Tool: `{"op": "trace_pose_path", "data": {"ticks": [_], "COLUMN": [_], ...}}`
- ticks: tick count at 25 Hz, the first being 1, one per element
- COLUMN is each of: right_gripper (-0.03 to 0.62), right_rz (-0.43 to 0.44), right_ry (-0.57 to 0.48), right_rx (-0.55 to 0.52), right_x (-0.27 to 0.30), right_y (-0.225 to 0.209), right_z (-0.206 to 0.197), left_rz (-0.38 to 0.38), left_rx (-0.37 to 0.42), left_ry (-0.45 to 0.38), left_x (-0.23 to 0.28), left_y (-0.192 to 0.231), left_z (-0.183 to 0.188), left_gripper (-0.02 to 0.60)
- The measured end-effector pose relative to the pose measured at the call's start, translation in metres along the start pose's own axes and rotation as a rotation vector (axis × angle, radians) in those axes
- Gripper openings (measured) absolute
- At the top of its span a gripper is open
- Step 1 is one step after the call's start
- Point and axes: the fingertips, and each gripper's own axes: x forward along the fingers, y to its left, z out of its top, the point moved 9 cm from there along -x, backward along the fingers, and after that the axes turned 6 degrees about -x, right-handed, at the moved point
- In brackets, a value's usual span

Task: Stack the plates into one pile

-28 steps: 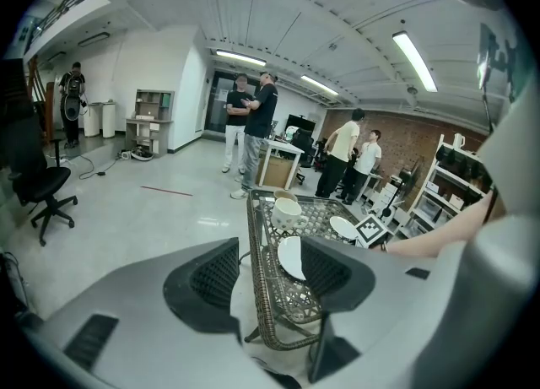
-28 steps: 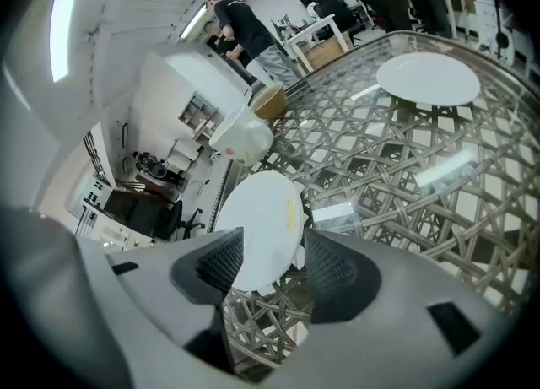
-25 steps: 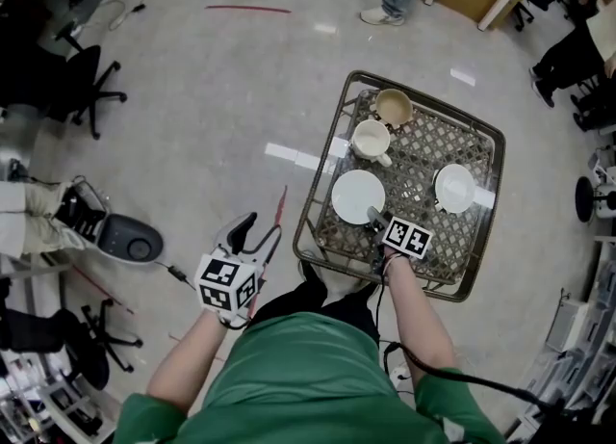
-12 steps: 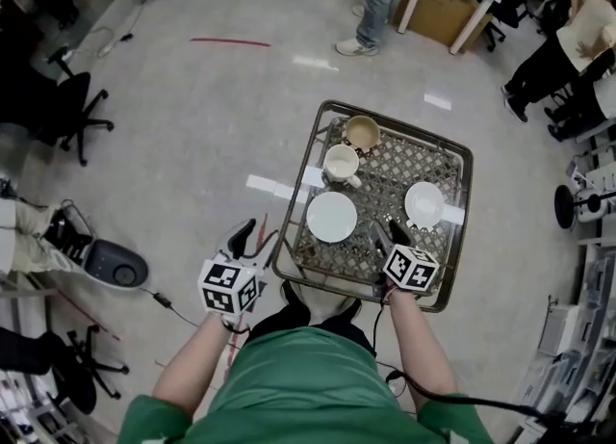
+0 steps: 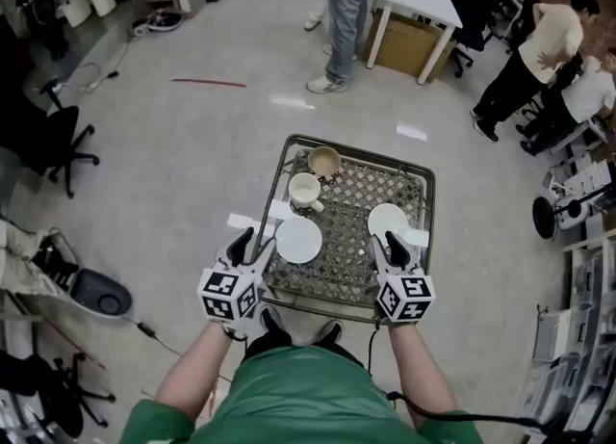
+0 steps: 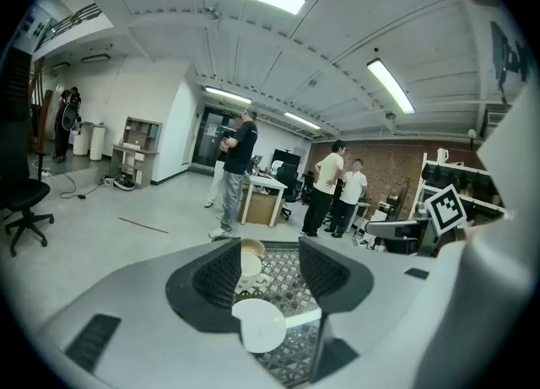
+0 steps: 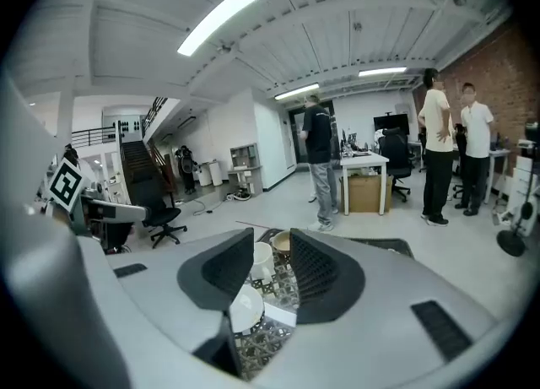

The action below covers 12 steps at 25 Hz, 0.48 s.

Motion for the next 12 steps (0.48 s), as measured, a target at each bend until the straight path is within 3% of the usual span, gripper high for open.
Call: {"op": "trace_pose_path", "data": {"ticks": [12], "right_gripper": [0.082], "right_rz": [-0.041], "right_ry": [-0.174], "right_rx": [-0.133], "right_x": [-0.072], "right_y": [-0.032], "right_z": [0.044], "left_rz": [0.021], "left_rx": [0.165], "left_ry": [-0.172], "left_x": [-0.008], "left_y": [-0.085], "left_z": [0.042], "left_gripper": [0.187]}}
